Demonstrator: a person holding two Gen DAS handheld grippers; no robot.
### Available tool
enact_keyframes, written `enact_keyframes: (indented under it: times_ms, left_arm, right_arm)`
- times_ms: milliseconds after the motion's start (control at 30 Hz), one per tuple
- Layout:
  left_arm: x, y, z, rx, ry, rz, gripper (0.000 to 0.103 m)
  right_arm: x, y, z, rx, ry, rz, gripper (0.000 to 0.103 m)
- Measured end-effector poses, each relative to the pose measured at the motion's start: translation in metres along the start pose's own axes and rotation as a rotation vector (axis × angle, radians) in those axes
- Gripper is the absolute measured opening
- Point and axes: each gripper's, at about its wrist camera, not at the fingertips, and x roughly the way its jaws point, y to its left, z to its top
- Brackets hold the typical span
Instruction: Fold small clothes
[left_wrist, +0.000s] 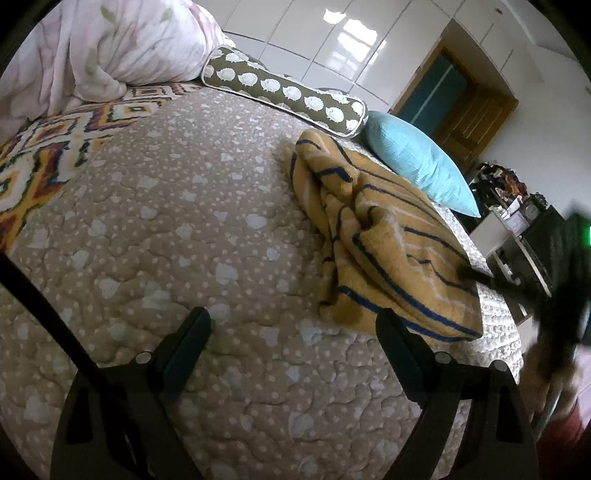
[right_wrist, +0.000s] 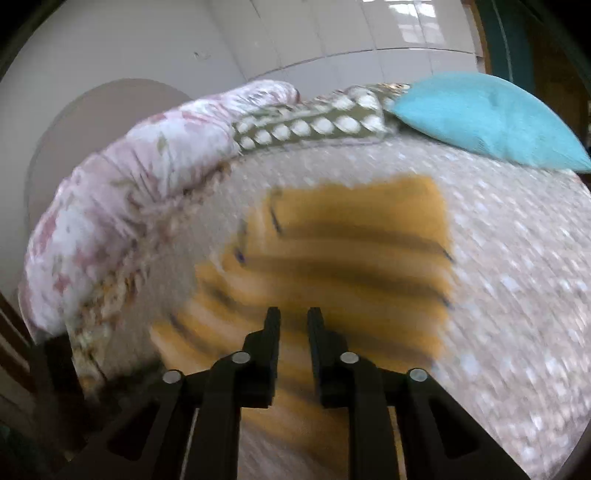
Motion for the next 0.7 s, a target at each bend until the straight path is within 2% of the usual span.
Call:
enact_keyframes:
  times_ms: [100, 200, 367, 433, 500, 600, 700]
  left_arm:
    - [0.001, -0.002, 0.0, 0.012, 0.007, 0.017, 0.09]
    - [0.002, -0.007, -0.001, 0.037, 0.014, 0.053, 0.09]
    - [0.002, -0.023, -0.006, 0.103, 0.047, 0.179, 0.09]
    - [-0.006, -0.028, -0.012, 0.127, 0.043, 0.243, 0.09]
    - [-0.015, -0.043, -0.02, 0.132, 0.036, 0.236, 0.09]
    - [-0.029, -0.063, -0.025, 0.147, 0.013, 0.223, 0.09]
    - [-0.041, -0.081, -0.011, 0.157, -0.03, 0.182, 0.09]
  right_arm:
    - [-0.022, -0.029, -0.039, 0.035, 0.02, -0.019, 0.023]
    - [-0.053, -0.052, -0.064, 0.05, -0.007, -0.106, 0.029]
    - [-0.097, -0.078, -0.084, 0.045, -0.048, -0.205, 0.035]
    - [-0.108, -0.082, -0.088, 0.03, -0.064, -0.23, 0.044]
    - [-0.116, -0.082, -0.092, 0.016, -0.087, -0.253, 0.047]
    - [-0.114, -0.081, -0.096, 0.021, -0.097, -0.242, 0.047]
    - [-0.107, -0.077, -0.098, 0.03, -0.1, -0.226, 0.047]
